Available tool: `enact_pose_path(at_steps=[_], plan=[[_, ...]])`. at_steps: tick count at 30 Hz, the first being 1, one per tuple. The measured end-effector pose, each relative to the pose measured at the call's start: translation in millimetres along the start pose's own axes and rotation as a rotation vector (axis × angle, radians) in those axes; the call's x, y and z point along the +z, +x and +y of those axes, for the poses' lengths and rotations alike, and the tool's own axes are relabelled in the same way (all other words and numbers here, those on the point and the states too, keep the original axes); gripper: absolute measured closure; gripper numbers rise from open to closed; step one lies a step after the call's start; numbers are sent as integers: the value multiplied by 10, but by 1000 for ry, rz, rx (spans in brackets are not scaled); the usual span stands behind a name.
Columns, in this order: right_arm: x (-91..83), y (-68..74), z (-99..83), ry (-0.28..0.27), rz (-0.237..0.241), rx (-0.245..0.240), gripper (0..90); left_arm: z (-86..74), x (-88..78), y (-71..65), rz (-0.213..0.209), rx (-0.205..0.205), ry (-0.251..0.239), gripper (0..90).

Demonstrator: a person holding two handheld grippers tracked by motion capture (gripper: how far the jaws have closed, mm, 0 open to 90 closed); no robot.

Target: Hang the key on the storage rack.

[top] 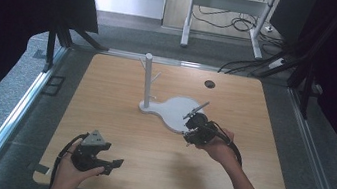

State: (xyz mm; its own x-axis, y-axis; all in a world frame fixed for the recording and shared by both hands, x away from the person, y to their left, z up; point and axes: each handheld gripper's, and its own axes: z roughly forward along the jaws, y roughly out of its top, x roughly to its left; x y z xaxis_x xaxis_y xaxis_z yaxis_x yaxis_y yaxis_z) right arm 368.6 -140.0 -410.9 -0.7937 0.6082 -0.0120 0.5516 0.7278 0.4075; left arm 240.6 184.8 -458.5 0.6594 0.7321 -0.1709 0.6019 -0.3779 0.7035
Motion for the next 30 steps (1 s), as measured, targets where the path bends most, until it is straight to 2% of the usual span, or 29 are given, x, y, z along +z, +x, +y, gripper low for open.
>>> enact_pose_path(at_steps=[13,27,30], plan=[[50,-43,164,6,5,-2,842,1,-4,0,-1,1,2,241],[14,-165,373,-8,-11,18,843,-1,1,5,-1,0,3,241],[-2,-189,428,-15,-15,35,843,2,-2,-1,-2,2,2,241]])
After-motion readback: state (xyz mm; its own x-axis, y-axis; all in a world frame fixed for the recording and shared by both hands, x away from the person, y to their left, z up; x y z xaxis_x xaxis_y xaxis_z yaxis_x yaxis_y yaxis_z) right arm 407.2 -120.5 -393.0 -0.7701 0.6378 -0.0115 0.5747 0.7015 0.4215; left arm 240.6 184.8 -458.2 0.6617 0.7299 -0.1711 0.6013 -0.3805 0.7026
